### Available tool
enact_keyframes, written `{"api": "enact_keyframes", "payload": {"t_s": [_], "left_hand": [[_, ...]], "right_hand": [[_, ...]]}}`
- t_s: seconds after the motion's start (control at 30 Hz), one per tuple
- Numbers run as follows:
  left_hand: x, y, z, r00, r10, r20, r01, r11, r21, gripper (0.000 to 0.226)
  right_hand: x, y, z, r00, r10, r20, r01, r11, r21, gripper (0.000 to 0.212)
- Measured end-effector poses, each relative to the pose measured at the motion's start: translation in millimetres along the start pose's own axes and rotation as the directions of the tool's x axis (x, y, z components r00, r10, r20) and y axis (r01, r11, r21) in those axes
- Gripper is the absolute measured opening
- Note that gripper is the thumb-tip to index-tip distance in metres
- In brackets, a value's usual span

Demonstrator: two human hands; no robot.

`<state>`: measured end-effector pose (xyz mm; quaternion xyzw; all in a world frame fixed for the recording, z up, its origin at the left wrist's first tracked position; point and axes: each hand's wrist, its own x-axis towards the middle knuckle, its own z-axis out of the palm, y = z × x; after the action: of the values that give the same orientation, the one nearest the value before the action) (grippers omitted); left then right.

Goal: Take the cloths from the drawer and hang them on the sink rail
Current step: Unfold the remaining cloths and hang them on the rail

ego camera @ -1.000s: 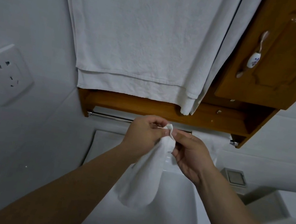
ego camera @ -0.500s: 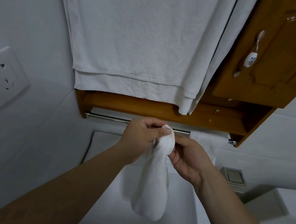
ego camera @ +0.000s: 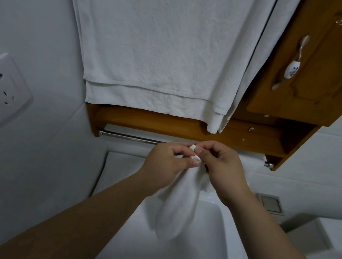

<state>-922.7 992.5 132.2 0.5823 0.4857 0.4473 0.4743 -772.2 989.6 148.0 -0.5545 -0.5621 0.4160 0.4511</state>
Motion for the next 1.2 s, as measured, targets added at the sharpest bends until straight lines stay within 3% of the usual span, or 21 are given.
{"api": "enact_keyframes", "payload": {"t_s": [0.23, 0.37, 0.5, 0.7, 0.97, 1.2], "left_hand": [[-4, 2, -2, 0.999, -0.035, -0.015, 0.033, 0.996, -0.082, 0.011], [-3, 2, -3, 0.989, -0.054, -0.140, 0.029, 0.984, -0.174, 0.012], [-2, 3, -4, 0.988, -0.041, -0.148, 0.011, 0.980, -0.197, 0.011], [0, -1, -4, 0.994, -0.055, -0.096, 0.026, 0.959, -0.281, 0.053], [4, -8, -5, 0.990, -0.006, -0.141, 0.001, 0.999, -0.033, 0.013], [3, -3, -6, 0.975, -0.127, -0.181, 0.087, 0.973, -0.214, 0.013]], "right_hand": [[-2, -1, 1, 1.000, 0.006, -0.007, -0.005, 0.997, 0.074, 0.015], [-4, -6, 2, 1.000, 0.003, -0.022, 0.000, 0.989, 0.150, 0.011], [-4, -5, 3, 1.000, -0.001, -0.005, 0.002, 0.992, 0.127, 0.011], [-2, -2, 2, 0.998, 0.024, 0.060, -0.031, 0.992, 0.124, 0.015], [0, 3, 1, 0.988, 0.130, 0.078, -0.145, 0.963, 0.228, 0.014], [4, 9, 3, 0.970, 0.143, 0.195, -0.193, 0.943, 0.270, 0.020]]}}
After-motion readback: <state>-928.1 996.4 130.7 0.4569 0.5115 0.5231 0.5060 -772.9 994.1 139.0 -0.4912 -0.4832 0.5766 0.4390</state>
